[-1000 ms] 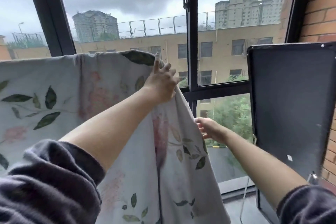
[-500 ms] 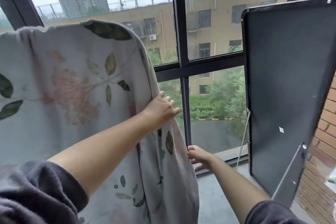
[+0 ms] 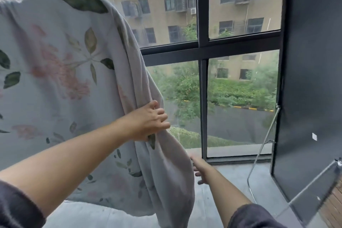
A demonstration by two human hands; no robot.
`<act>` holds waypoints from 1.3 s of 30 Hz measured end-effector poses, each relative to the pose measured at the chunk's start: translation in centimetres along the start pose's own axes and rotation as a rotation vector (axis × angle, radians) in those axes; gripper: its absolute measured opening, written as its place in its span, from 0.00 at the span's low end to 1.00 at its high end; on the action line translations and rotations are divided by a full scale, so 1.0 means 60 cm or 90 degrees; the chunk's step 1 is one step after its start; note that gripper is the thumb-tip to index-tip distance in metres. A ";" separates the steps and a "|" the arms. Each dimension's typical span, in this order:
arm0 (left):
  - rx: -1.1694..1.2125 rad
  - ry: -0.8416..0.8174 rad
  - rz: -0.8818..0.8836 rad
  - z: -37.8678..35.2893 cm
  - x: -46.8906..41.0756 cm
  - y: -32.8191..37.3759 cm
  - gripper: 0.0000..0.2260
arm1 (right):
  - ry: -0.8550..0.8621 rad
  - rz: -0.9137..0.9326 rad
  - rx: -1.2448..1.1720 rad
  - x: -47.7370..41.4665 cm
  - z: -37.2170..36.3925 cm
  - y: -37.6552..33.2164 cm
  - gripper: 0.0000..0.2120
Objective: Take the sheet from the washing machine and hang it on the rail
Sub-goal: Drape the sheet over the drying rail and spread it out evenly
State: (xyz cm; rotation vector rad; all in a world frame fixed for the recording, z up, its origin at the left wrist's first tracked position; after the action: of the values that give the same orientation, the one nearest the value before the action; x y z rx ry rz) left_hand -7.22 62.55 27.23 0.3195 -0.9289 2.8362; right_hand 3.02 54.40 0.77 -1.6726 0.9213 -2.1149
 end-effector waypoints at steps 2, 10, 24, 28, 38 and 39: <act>0.050 -0.061 0.003 -0.021 -0.002 0.022 0.21 | -0.016 -0.001 -0.007 -0.006 -0.007 0.016 0.26; -0.002 -0.154 -0.079 -0.052 -0.031 0.086 0.08 | -0.248 0.010 -0.261 -0.034 -0.047 0.065 0.28; 0.059 0.093 0.060 0.030 -0.119 0.049 0.11 | 0.038 0.231 -0.415 0.117 0.281 -0.021 0.13; 0.055 0.015 0.205 0.061 -0.156 0.011 0.11 | 0.147 0.262 -0.299 0.205 0.377 -0.019 0.14; 0.174 0.332 0.164 0.192 -0.218 -0.016 0.05 | 0.498 0.347 -0.247 0.260 0.461 0.051 0.03; 0.171 0.348 0.158 0.200 -0.220 -0.016 0.05 | 0.511 0.357 -0.250 0.258 0.462 0.053 0.05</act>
State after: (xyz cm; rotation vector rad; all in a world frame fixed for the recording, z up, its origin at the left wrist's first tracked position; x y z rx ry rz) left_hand 7.62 55.28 34.01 -0.5617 -0.5016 3.0087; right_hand 24.37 34.60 13.82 -0.4831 1.8579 -2.2524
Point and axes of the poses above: each hand's wrist, its own x-axis away from the middle knuckle, its own z-axis out of the back of the hand, y = z × x, the point moved 6 cm from there along -x, towards the middle knuckle, and after that the axes turned 7 degrees about x, right-handed, at the moved point
